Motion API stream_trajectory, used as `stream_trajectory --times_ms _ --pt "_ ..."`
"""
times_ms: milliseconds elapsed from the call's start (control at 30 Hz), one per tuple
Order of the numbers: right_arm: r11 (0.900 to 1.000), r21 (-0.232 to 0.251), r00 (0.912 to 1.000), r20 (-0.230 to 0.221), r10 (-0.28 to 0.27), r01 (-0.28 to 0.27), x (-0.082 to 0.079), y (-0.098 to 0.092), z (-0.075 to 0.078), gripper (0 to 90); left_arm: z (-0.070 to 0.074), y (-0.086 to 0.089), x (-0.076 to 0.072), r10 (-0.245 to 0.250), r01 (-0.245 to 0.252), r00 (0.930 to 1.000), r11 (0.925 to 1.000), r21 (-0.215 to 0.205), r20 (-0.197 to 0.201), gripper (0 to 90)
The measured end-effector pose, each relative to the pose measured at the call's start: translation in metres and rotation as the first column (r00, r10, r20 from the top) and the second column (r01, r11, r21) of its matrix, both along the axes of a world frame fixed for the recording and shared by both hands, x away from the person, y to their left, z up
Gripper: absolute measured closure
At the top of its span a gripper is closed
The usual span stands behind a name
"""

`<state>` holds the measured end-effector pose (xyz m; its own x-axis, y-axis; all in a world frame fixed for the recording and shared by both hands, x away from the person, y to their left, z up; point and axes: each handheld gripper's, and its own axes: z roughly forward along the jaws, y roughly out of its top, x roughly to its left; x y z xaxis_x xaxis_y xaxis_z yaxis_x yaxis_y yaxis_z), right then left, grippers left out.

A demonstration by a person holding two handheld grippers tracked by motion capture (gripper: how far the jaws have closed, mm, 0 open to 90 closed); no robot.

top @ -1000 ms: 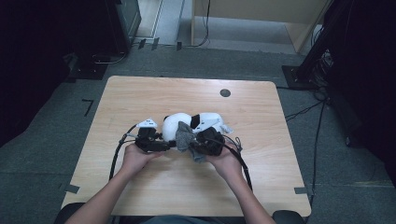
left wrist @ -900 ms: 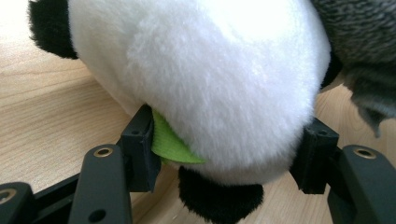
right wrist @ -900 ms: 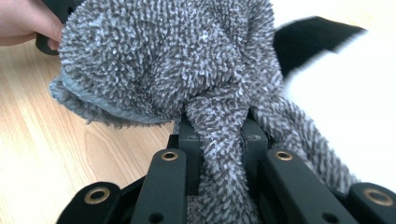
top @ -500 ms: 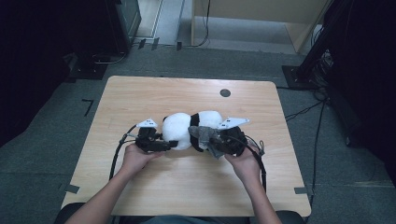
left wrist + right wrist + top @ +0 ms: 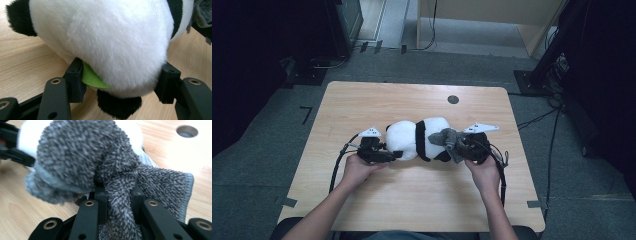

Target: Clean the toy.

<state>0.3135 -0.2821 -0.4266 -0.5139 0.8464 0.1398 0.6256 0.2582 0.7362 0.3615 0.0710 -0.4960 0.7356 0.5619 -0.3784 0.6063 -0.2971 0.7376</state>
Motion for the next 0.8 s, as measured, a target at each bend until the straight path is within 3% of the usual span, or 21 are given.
stream_trajectory --times_ms 67,267,333,467,533,667,800 --pt "1.0 0.006 0.9997 -0.011 -0.02 0.02 0.002 -0.004 -0.005 76.3 0.0 0.0 0.0 0.0 0.0 1.0 1.0 0.0 0.003 38.4" --pt "0.998 0.033 0.993 -0.103 -0.058 0.061 0.017 -0.013 -0.027 77.1 -0.001 0.001 0.0 0.003 -0.003 1.0 1.0 -0.001 0.007 38.3" --pt "0.998 0.017 0.9895 -0.129 -0.065 0.068 0.02 -0.012 -0.035 77.3 -0.002 0.002 0.001 0.005 -0.005 1.0 1.0 -0.002 0.007 38.2" --pt "0.997 -0.025 0.9738 -0.213 -0.08 0.076 0.027 -0.01 -0.053 77.3 -0.002 0.003 0.001 0.005 -0.005 0.9999 1.0 0.0 0.011 38.2" --pt "0.996 -0.036 0.9619 -0.257 -0.093 0.087 0.03 -0.01 -0.059 77.3 -0.002 0.003 0.001 0.004 -0.004 0.9999 1.0 0.0 0.013 38.0" --pt "0.993 -0.058 0.9604 -0.255 -0.111 0.099 0.031 -0.014 -0.058 77.1 -0.003 0.004 0.002 0.003 -0.003 0.9999 1.0 -0.004 0.013 37.9" --pt "0.99 -0.03 0.9642 -0.222 -0.144 0.141 0.028 -0.026 -0.048 77.1 -0.003 0.004 0.002 0.002 -0.002 0.9999 1.0 -0.006 0.012 37.9"
